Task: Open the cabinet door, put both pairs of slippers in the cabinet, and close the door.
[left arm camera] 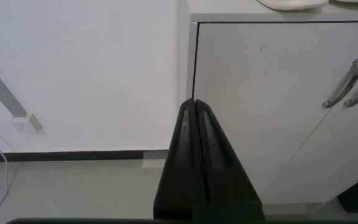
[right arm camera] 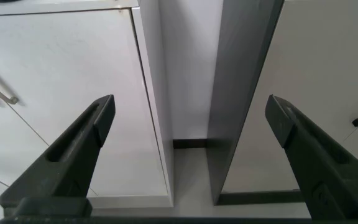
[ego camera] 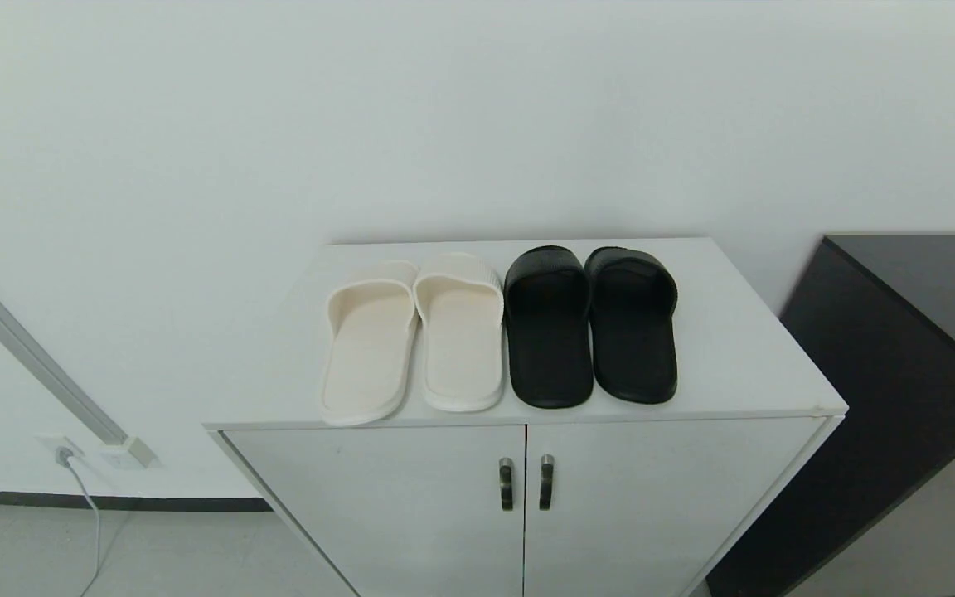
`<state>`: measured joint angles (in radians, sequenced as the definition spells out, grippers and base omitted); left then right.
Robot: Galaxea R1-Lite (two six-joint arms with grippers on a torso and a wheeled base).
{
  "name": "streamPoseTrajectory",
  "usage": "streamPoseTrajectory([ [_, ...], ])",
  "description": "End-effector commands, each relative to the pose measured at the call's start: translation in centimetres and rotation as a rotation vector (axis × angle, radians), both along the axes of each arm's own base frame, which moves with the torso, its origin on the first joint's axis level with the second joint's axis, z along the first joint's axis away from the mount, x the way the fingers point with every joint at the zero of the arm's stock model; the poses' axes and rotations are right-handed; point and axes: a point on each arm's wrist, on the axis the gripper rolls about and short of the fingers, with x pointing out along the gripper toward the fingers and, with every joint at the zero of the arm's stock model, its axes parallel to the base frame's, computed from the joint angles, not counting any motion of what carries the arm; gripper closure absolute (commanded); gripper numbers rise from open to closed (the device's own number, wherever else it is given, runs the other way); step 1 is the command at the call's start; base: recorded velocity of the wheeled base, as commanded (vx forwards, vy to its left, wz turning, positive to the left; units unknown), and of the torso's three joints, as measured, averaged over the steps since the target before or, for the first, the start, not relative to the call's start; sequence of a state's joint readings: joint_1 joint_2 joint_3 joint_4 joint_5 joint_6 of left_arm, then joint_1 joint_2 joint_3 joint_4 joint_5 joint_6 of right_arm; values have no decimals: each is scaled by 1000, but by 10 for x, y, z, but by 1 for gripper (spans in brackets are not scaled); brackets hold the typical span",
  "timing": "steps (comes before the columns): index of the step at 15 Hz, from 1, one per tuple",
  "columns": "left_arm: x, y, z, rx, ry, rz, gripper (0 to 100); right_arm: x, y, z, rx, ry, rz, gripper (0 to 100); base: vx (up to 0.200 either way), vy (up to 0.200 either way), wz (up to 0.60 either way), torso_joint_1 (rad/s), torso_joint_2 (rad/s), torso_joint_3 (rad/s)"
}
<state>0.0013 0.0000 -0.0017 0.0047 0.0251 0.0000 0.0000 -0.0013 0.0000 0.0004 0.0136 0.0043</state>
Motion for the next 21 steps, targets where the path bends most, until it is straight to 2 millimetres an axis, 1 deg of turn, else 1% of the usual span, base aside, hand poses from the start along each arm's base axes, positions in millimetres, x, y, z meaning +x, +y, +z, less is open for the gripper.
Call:
streamPoseTrajectory([
  [1,0,0,0,0,3,0,100,0,0,0,-1,1,0,0,0,0,0,0,0,0],
  [5,0,0,0,0,3,-2,100,0,0,0,6,1,0,0,0,0,0,0,0,0],
  [7,0,0,0,0,3,-2,100,0,0,0,53,-2,-10,0,0,0,0,0,0,0],
  [10,0,0,0,0,3,-2,100,1,0,0,36,15,-3,0,0,0,0,0,0,0],
  [11,0,0,0,2,3,-2,100,-1,0,17,45,-35,1,0,0,0,0,0,0,0],
  [12,0,0,0,0,3,-2,100,-10,-1,65,80,-138,35,0,0,0,0,0,0,0],
  [13,0,0,0,0,3,-2,100,-7,-1,79,93,-108,70,0,0,0,0,0,0,0],
  [14,0,0,0,2,3,-2,100,5,0,78,75,-2,111,0,0,0,0,0,0,0],
  [15,0,0,0,2,3,-2,100,26,3,66,52,155,200,0,0,0,0,0,0,0],
  [16,0,0,0,2,3,-2,100,41,5,70,55,203,248,0,0,0,0,0,0,0],
  [18,0,0,0,2,3,-2,100,76,10,98,53,196,273,0,0,0,0,0,0,0],
  [19,0,0,0,2,3,-2,100,94,14,108,50,203,307,0,0,0,0,0,0,0],
  [20,0,0,0,2,3,-2,100,115,25,122,48,199,366,0,0,0,0,0,0,0],
  [21,0,0,0,2,3,-2,100,128,34,132,52,198,382,0,0,0,0,0,0,0],
])
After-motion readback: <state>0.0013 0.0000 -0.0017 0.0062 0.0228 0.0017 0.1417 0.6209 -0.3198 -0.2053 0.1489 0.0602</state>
